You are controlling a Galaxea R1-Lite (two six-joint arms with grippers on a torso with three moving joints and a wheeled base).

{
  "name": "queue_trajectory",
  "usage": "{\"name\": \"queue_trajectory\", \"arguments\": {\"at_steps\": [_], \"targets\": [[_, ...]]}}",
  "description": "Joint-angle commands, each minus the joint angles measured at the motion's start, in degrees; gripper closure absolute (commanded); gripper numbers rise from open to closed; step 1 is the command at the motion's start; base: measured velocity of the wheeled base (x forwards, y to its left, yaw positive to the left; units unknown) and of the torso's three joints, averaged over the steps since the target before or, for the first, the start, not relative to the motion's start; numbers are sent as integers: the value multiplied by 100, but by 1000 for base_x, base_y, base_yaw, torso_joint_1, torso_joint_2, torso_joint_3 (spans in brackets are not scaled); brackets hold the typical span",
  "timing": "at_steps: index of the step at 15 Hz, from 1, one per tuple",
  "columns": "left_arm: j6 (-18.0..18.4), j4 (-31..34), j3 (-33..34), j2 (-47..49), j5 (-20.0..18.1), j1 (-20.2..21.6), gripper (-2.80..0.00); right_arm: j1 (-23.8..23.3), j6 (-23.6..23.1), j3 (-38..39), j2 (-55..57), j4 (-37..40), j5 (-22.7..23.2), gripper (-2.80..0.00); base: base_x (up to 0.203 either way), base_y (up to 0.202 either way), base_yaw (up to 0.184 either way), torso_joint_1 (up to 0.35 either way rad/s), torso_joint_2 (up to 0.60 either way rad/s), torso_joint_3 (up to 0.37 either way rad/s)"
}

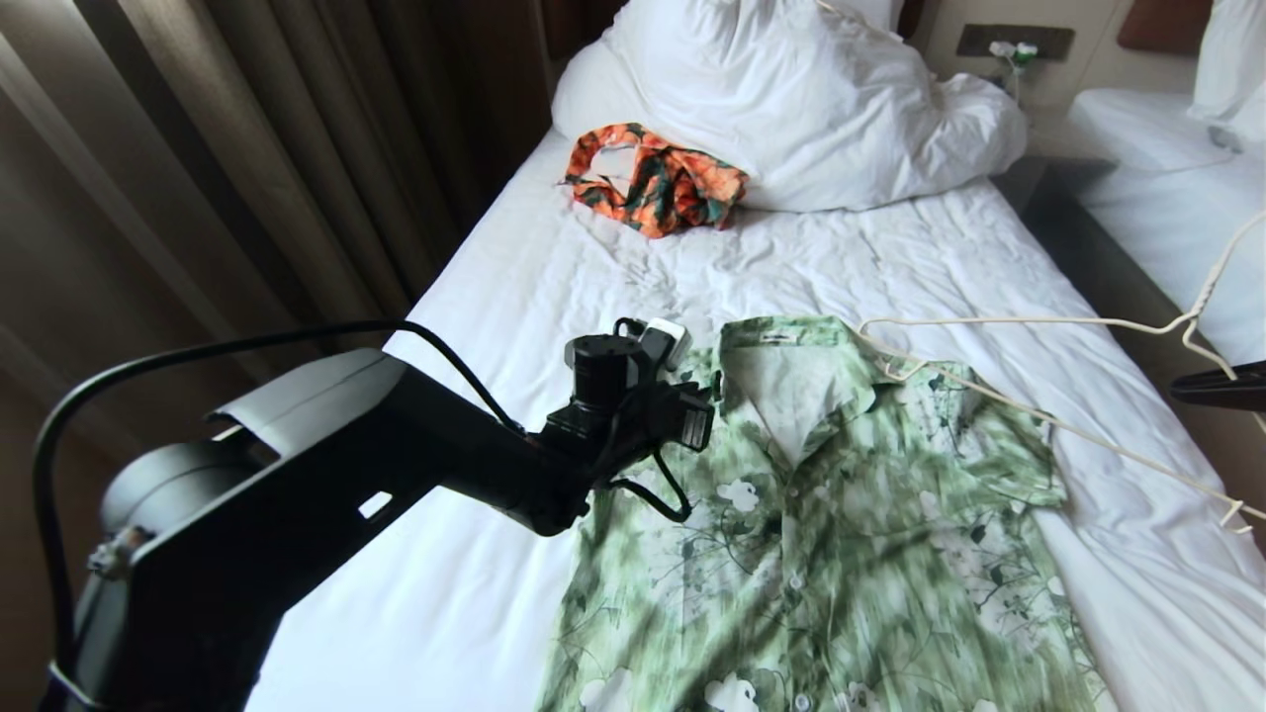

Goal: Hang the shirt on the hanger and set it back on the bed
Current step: Lift the shirt and hanger

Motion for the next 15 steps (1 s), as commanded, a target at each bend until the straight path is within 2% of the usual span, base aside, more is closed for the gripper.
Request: {"name": "queue_trajectory", "arguments": {"at_steps": [1, 5, 11, 15], "targets": [[60, -4, -419, 413, 54, -8, -280, -19, -46, -62, 114, 29, 36, 0, 0, 0, 0, 0, 0, 0], [215, 90, -1236, 978, 116, -14, -280, -88, -46, -126, 246, -15, 36, 0, 0, 0, 0, 0, 0, 0], [276, 92, -1989, 1617, 276, -26, -280, -95, -37, -126, 378, -199, 36, 0, 0, 0, 0, 0, 0, 0], [287, 105, -2969, 2138, 583, -20, -280, -110, -46, -108, 369, -199, 36, 0, 0, 0, 0, 0, 0, 0]]}}
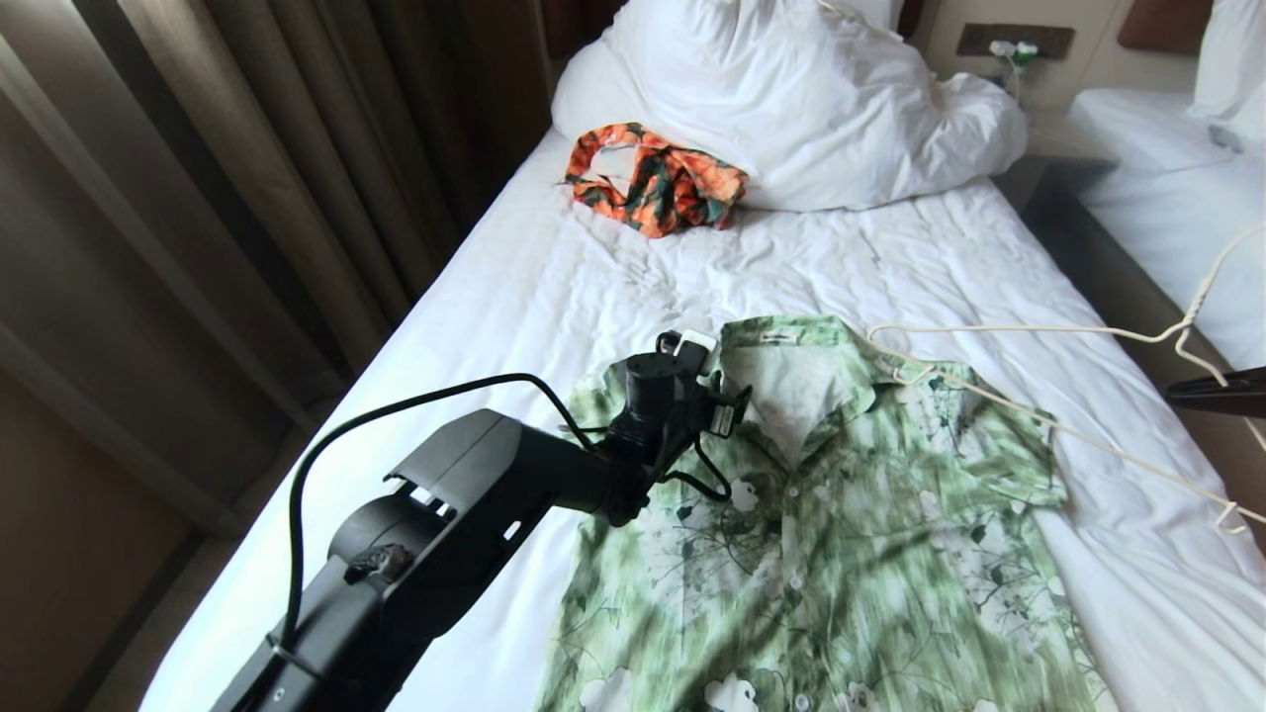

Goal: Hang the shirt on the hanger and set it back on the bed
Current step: Lift the shirt and hanger

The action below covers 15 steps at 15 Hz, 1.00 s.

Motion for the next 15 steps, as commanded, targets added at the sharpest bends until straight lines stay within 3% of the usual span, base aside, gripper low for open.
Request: {"name": "queue_trajectory", "arguments": {"at_steps": [1, 3, 4, 15], "targets": [[11, 23, -330, 275, 49, 6, -280, -17, -46, 1, 5, 27, 36, 0, 0, 0, 0, 0, 0, 0], [12, 180, -380, 292, 70, -2, -280, -21, -46, 10, 5, 27, 36, 0, 0, 0, 0, 0, 0, 0], [12, 185, -441, 325, 70, 0, 0, -25, -54, 10, 5, 27, 36, 0, 0, 0, 0, 0, 0, 0], [3, 164, -474, 222, 346, -54, 0, -21, -87, 110, 40, 27, 36, 0, 0, 0, 0, 0, 0, 0]]}}
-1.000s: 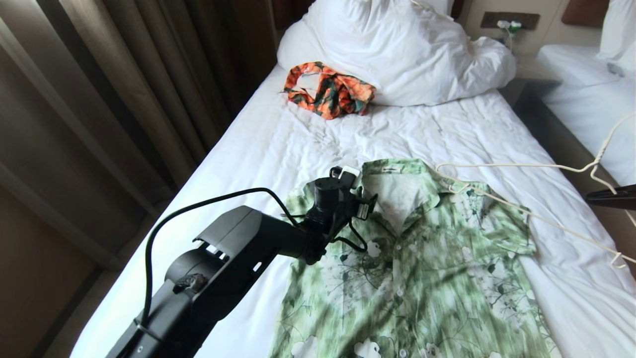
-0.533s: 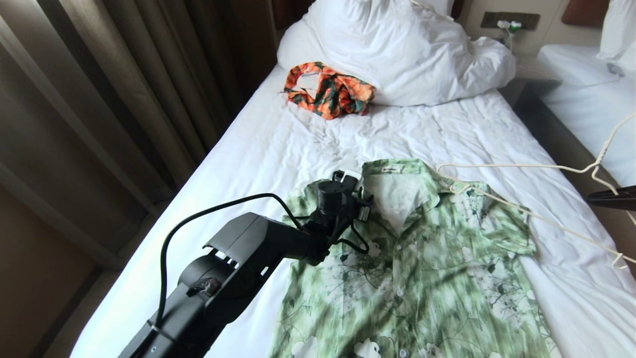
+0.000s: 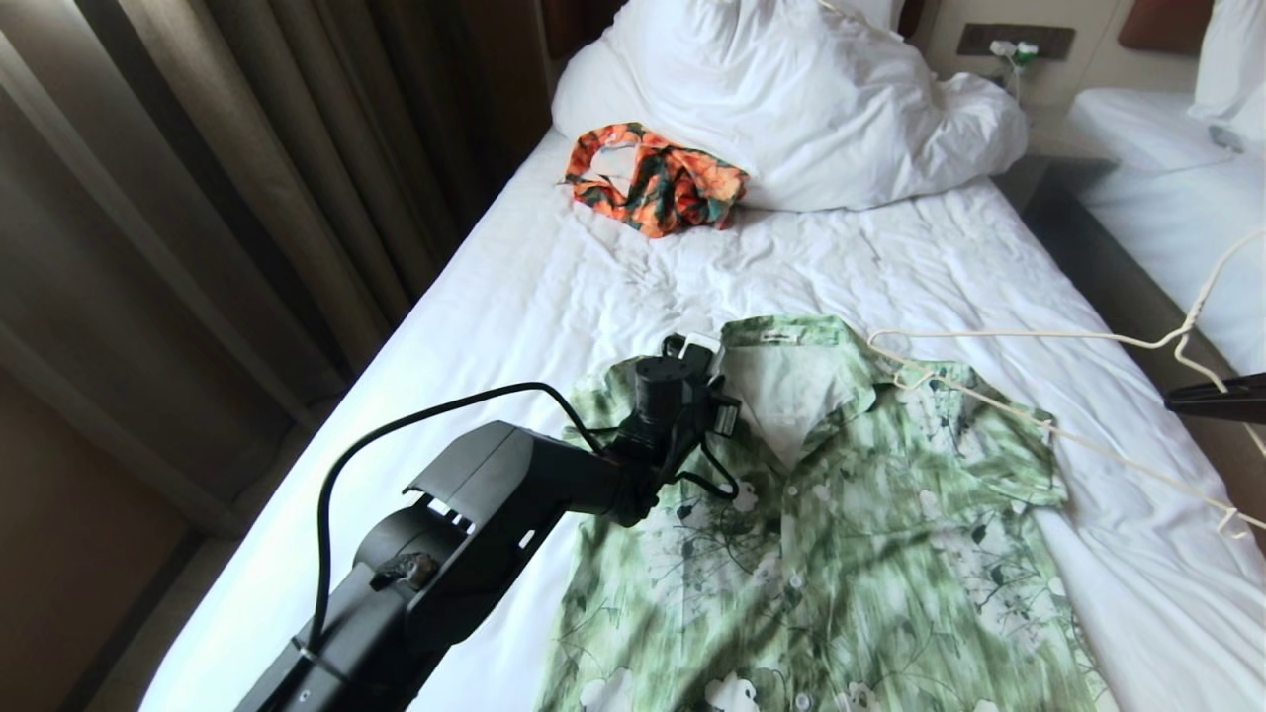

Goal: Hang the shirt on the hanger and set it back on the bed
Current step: Lift the shirt and hanger, then hook one side of the shirt onto the hanger

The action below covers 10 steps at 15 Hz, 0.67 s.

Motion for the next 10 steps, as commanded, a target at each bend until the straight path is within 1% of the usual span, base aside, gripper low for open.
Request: {"name": "queue_trajectory", "arguments": {"at_steps": [1, 3, 4, 7, 10], "targets": [[4, -26, 21, -127, 142, -47, 0, 1, -52, 52, 20, 27, 36, 0, 0, 0, 0, 0, 0, 0], [3, -19, 158, -389, 260, -107, 0, 43, -52, 111, 36, 27, 36, 0, 0, 0, 0, 0, 0, 0], [-2, -18, 341, -626, 290, -144, 0, 83, -52, 131, 38, 27, 34, 0, 0, 0, 0, 0, 0, 0], [-33, -35, 1374, -1453, 310, -291, 0, 257, -38, 139, 44, 27, 28, 0, 0, 0, 0, 0, 0, 0], [-118, -50, 2312, -2198, 314, -509, 0, 560, 9, 131, 73, 27, 28, 0, 0, 0, 0, 0, 0, 0]]}}
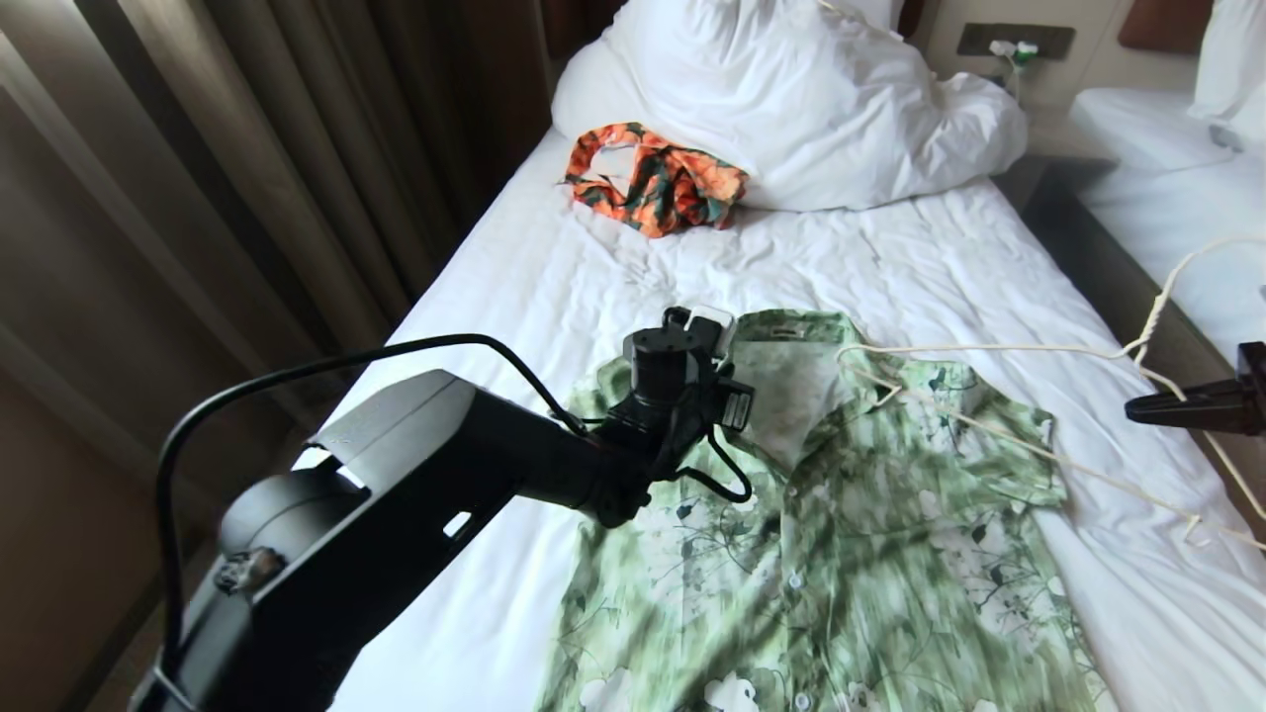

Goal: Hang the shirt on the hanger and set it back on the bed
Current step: Hook one side of the shirt onto the hanger

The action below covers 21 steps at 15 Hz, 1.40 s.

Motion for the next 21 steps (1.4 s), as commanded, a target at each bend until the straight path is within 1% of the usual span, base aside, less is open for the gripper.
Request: {"name": "queue_trajectory", "arguments": {"at_steps": [1, 3, 5, 8, 10, 13, 17, 19, 21], "targets": [[-19, -27, 516, -710, 9, -131, 0, 162, -37, -7, 16, 29, 36, 0, 0, 0, 0, 0, 0, 0], [-34, -26, 853, -1075, 43, -221, 0, 359, 5, -43, 29, 22, 15, 0, 0, 0, 0, 0, 0, 0], [-28, -16, 1013, -1281, 185, -295, 0, 611, 130, -147, 108, -28, 2, 0, 0, 0, 0, 0, 0, 0], [-12, 6, 1175, -1507, 232, -369, 0, 910, 357, -191, 310, -529, -43, 0, 0, 0, 0, 0, 0, 0], [-2, 15, 1268, -1649, 232, -448, 0, 1039, 510, -191, 349, -655, -174, 0, 0, 0, 0, 0, 0, 0], [7, 89, 1312, -1758, 273, -695, 0, 1091, 534, -200, 403, -708, -198, 0, 0, 0, 0, 0, 0, 0], [6, 458, 1020, -1688, 418, -1319, 0, 1229, 584, -235, 394, -718, -289, 0, 0, 0, 0, 0, 0, 0], [8, 604, 673, -1553, 529, -1540, 0, 1350, 682, -244, 362, -723, -287, 0, 0, 0, 0, 0, 0, 0], [0, 877, 315, -1435, 562, -1659, 0, 1497, 687, -207, 262, -718, -282, 0, 0, 0, 0, 0, 0, 0]]}}
